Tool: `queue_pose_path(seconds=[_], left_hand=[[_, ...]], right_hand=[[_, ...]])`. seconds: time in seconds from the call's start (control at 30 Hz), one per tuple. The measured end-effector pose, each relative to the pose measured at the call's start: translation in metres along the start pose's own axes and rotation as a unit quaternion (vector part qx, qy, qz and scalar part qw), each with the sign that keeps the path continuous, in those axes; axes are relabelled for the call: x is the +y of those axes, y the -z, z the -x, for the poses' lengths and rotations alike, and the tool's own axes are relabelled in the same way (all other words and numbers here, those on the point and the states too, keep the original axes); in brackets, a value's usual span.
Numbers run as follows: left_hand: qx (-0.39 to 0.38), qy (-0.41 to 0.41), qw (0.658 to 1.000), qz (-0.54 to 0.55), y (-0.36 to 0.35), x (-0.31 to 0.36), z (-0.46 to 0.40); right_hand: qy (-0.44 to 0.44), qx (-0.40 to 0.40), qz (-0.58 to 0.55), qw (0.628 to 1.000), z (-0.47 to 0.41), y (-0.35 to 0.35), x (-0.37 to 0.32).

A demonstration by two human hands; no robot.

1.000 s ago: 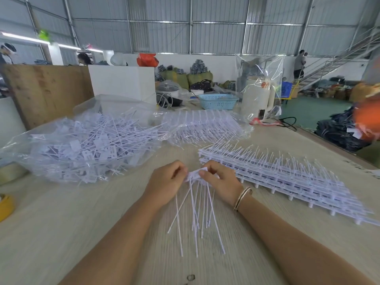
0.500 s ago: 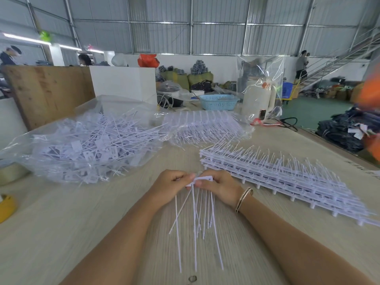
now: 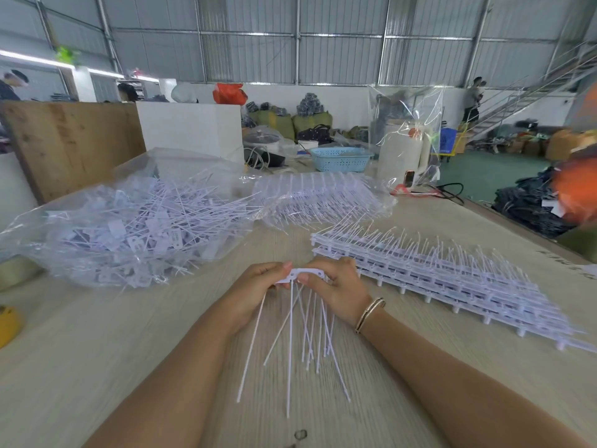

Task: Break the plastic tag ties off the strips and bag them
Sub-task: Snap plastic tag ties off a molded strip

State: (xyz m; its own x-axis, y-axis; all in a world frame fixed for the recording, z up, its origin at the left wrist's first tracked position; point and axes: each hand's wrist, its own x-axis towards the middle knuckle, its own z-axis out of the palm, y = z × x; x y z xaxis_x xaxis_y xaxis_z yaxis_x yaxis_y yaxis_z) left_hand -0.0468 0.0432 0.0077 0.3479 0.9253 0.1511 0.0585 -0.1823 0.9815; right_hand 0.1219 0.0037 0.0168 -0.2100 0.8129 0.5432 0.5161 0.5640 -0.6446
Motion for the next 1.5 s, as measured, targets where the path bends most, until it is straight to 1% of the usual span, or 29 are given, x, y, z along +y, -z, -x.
queue_pose_path(seconds=[0.13, 0.17, 0.2, 0.23, 0.27, 0.3, 0.33, 0.4, 0.53, 0.6, 0.67, 0.7, 0.77, 0.83, 0.93, 0.97, 1.03, 1.1, 1.13, 1.17, 1.23, 1.3, 1.33, 1.4, 1.5], left_hand=[[-0.006, 0.004, 1.0, -0.005, 0.0, -0.002, -0.001], [0.0, 0.002, 1.0, 0.007, 0.002, -0.002, -0.002], [0.014, 0.007, 0.999, 0.052, 0.005, -0.002, -0.004], [0.03, 0.02, 0.99, 0.136, 0.009, -0.002, -0.005], [0.041, 0.027, 0.975, 0.216, 0.013, -0.002, -0.008], [0.045, 0.029, 0.964, 0.261, 0.016, -0.003, -0.01], [0.051, 0.029, 0.964, 0.26, 0.017, -0.004, -0.012], [0.059, 0.004, 0.972, 0.227, 0.011, -0.004, -0.014], [0.061, 0.007, 0.965, 0.255, 0.008, -0.005, -0.016], [0.06, 0.008, 0.972, 0.228, 0.009, -0.006, -0.016], [0.065, -0.017, 0.987, 0.143, 0.009, -0.008, -0.012], [0.06, -0.037, 0.992, 0.103, 0.008, -0.008, -0.009], [0.037, -0.06, 0.997, 0.045, 0.007, -0.007, -0.004], [0.022, -0.056, 0.998, 0.007, 0.006, -0.004, -0.001], [0.025, -0.067, 0.996, -0.051, 0.002, -0.001, 0.001], [0.024, -0.085, 0.993, -0.072, -0.001, -0.001, 0.001], [0.014, -0.122, 0.987, -0.099, -0.006, -0.001, 0.002], [0.019, -0.136, 0.985, -0.103, -0.012, -0.001, 0.002], [0.027, -0.138, 0.985, -0.102, -0.014, -0.001, 0.002], [0.039, -0.138, 0.985, -0.1, -0.015, 0.0, 0.001], [0.062, -0.127, 0.986, -0.089, -0.013, 0.001, 0.0], [0.071, -0.106, 0.99, -0.065, -0.009, 0.0, -0.002], [0.07, -0.093, 0.991, -0.059, -0.007, 0.0, -0.002], [0.065, -0.073, 0.993, -0.068, -0.006, 0.0, -0.002], [0.047, -0.072, 0.992, -0.093, -0.009, 0.0, -0.001]], right_hand=[[0.024, 0.014, 0.048, 0.998, 0.001, -0.005, 0.001], [0.028, 0.027, 0.055, 0.998, 0.001, -0.005, 0.001], [0.025, 0.057, 0.046, 0.997, 0.002, -0.004, 0.001], [0.012, 0.1, 0.019, 0.995, 0.002, 0.0, 0.003], [-0.006, 0.138, -0.02, 0.99, 0.002, 0.004, 0.006], [-0.028, 0.155, -0.057, 0.986, 0.002, 0.008, 0.009], [-0.049, 0.153, -0.078, 0.984, 0.002, 0.01, 0.011], [-0.074, 0.127, -0.073, 0.986, 0.001, 0.009, 0.012], [-0.154, 0.092, -0.033, 0.983, -0.006, 0.006, 0.017], [-0.219, 0.073, 0.014, 0.973, -0.009, 0.009, 0.023], [-0.272, 0.043, 0.049, 0.96, -0.009, 0.011, 0.026], [-0.274, 0.036, 0.054, 0.959, -0.008, 0.01, 0.026], [-0.251, 0.043, 0.05, 0.966, -0.009, 0.009, 0.024], [-0.213, 0.064, 0.028, 0.974, -0.008, 0.01, 0.019], [-0.127, 0.083, 0.019, 0.988, -0.003, 0.009, 0.01], [-0.103, 0.07, 0.031, 0.992, -0.002, 0.007, 0.007], [-0.081, 0.011, 0.081, 0.993, -0.001, 0.003, 0.001], [-0.069, -0.047, 0.13, 0.988, 0.0, -0.001, 0.0], [-0.063, -0.056, 0.13, 0.988, 0.0, -0.002, 0.001], [-0.063, -0.053, 0.109, 0.991, 0.0, -0.001, 0.001], [-0.092, -0.027, -0.004, 0.995, 0.0, 0.002, 0.001], [-0.134, -0.001, -0.108, 0.985, 0.0, 0.006, 0.002], [-0.142, 0.005, -0.119, 0.983, 0.0, 0.007, 0.002], [-0.147, 0.002, -0.107, 0.983, -0.001, 0.007, 0.003], [-0.146, -0.007, -0.131, 0.981, -0.003, 0.007, 0.006]])
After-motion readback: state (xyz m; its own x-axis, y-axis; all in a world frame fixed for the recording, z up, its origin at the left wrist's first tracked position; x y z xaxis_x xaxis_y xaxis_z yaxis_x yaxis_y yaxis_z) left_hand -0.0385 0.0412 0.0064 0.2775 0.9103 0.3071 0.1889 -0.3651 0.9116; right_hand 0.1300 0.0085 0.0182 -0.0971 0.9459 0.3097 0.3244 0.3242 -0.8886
